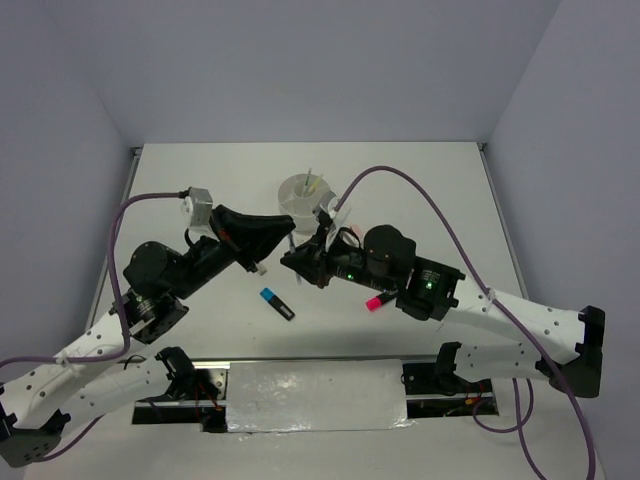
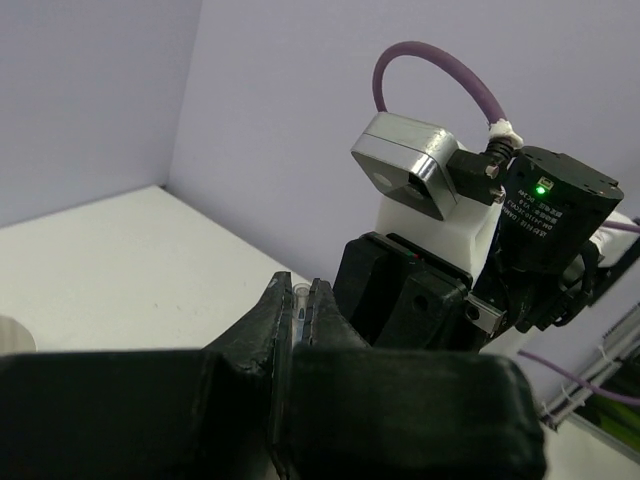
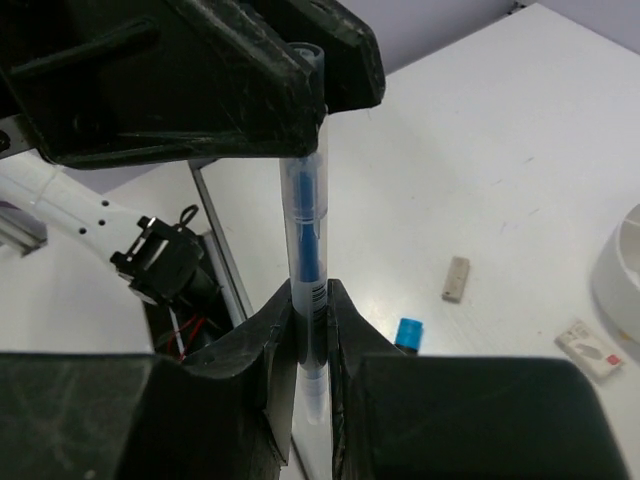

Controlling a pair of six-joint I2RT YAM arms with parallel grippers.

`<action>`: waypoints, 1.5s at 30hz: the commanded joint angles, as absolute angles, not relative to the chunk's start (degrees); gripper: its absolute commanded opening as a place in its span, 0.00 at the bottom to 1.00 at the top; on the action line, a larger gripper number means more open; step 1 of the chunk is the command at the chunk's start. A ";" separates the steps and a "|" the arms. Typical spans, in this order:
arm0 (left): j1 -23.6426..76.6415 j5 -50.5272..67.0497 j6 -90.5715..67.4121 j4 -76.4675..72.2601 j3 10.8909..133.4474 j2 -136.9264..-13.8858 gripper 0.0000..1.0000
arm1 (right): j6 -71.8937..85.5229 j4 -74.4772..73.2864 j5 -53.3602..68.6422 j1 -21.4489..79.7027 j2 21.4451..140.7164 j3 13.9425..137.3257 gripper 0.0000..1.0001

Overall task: Sort the stationery into containers
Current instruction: Close the pen cap on the pen.

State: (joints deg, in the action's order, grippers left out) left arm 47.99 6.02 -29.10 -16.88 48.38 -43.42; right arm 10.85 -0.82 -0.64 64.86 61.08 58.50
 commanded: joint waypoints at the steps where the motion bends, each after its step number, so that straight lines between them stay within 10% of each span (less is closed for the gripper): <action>1: 49.22 11.25 -32.69 -14.50 43.69 -44.21 0.00 | 6.33 5.80 -0.27 61.53 62.92 68.01 0.00; 18: 56.60 4.67 -33.14 -9.70 33.39 -41.40 0.00 | 6.95 3.18 8.34 54.05 72.42 90.26 0.00; 33: 56.60 4.22 -21.00 -1.58 55.20 -49.05 0.00 | 12.57 11.69 13.89 54.84 74.27 69.09 0.00; 37: 56.60 0.27 -22.32 -2.20 54.32 -47.38 0.20 | 11.78 11.25 12.31 54.84 74.09 67.86 0.00; 45: 56.34 -33.35 -33.99 12.18 62.82 -45.34 0.94 | 11.25 12.92 6.95 53.96 74.09 62.41 0.00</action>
State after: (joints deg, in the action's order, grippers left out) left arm 54.39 -24.36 -25.08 3.57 57.84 -45.01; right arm 11.60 6.00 12.99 54.96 73.73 63.51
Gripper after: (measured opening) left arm 0.911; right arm 0.197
